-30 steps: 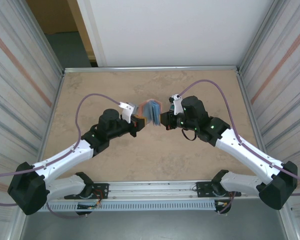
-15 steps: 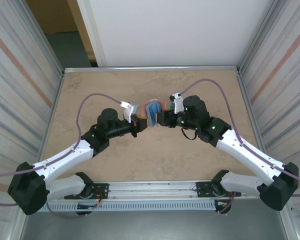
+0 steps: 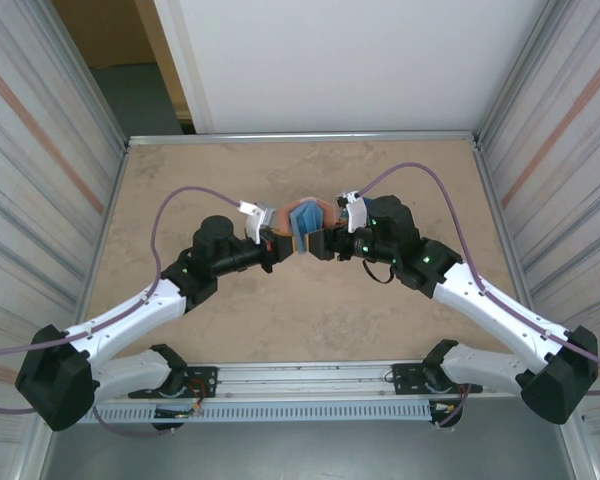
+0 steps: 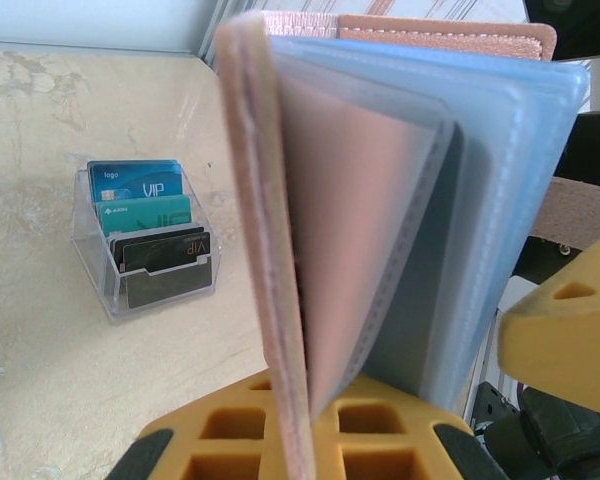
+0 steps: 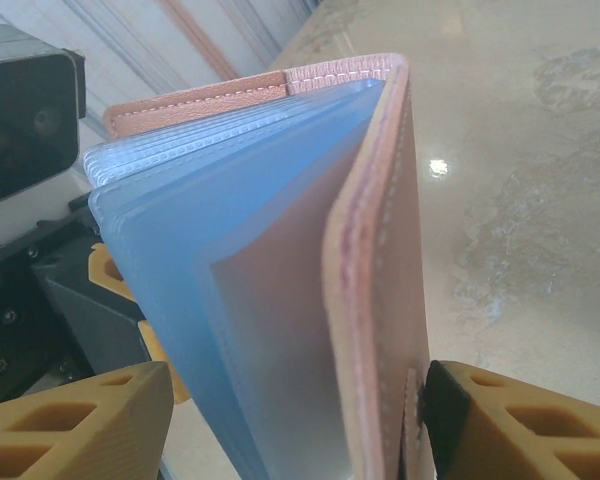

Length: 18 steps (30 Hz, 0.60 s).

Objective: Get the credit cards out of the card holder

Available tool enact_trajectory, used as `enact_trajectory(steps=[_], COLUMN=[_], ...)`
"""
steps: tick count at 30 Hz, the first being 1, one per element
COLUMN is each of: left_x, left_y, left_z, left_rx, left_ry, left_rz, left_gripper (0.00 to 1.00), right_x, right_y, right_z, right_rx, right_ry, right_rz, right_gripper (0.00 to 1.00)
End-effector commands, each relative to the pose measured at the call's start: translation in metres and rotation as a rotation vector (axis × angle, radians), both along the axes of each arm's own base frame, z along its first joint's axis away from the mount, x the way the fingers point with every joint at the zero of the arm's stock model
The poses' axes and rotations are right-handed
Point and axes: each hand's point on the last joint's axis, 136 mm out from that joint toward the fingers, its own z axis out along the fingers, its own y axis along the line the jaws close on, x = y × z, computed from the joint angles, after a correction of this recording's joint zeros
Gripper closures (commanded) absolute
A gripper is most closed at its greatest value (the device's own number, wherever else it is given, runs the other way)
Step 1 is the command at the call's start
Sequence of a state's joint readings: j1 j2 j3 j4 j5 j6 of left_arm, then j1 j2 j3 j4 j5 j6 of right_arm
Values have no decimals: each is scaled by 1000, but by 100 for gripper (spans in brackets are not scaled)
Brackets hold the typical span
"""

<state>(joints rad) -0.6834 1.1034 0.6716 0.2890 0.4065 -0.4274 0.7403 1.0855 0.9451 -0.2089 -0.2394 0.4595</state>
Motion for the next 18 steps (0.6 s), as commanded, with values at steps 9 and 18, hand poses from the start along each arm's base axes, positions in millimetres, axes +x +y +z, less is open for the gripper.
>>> enact_trajectory(steps=[9,18], left_x=[-11,-11], left_y=[-1,1], left_z=[25,18], left_rx=[-69,-58], left_ry=[-49,-37], left_rz=[-56,-55], left_gripper=[100,100], right_x=[7,8], right_y=[-8,-19], right_z=[-4,-1], right_rx=[-41,-35], right_ry=[-29,-34], right_rz=[-51,-105], right_gripper=[39,79])
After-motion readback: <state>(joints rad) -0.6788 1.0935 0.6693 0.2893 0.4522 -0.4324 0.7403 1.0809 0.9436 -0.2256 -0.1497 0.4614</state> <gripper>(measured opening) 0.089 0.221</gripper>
